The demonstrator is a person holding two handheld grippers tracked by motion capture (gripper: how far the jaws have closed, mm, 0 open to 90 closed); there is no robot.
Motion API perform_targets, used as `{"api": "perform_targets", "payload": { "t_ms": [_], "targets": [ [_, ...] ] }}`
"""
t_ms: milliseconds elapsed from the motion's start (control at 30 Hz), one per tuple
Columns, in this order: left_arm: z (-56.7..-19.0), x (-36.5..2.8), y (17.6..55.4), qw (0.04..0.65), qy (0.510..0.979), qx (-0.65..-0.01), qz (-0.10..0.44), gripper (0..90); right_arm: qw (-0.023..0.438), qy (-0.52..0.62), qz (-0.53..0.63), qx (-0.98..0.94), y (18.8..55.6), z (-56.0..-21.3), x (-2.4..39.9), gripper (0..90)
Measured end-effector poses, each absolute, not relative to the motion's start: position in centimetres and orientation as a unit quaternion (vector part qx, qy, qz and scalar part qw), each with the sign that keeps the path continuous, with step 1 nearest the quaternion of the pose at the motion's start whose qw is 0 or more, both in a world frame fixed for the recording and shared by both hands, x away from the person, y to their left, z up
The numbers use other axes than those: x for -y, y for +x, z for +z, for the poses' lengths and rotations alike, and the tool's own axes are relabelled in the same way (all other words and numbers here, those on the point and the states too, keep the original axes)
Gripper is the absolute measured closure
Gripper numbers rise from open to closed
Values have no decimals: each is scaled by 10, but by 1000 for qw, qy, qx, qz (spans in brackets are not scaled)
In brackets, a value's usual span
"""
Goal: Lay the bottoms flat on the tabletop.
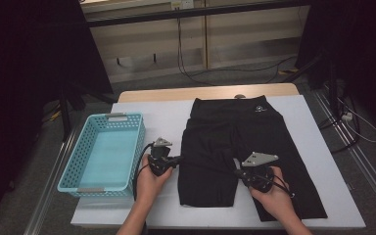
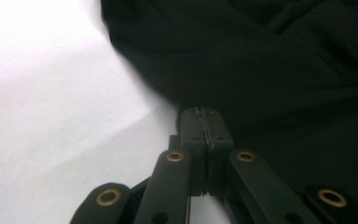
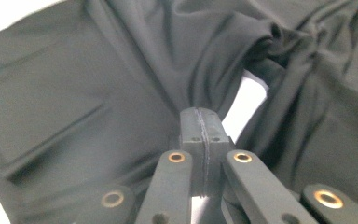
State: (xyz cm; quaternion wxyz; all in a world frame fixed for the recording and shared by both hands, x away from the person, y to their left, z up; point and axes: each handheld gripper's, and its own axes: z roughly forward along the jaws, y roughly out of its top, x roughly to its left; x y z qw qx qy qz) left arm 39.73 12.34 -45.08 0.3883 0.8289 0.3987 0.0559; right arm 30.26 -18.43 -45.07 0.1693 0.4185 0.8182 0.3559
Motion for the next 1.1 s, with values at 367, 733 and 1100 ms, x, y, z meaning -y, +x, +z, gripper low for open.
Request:
{"api": "perform_targets", "payload": {
  "t_ms": [367,733,1100],
  "targets": [
    [-450,-124,397,395,830,-386,80,400,186,413,364,-814,300,-445,184,595],
    [-446,-132,396,393,834,-379,85,221,163,345,395,-836,290,-441,155,352],
    [-441,-129,395,389,837,-373,96,197,102,280,400,-867,277,-450,125,523]
  ]
}}
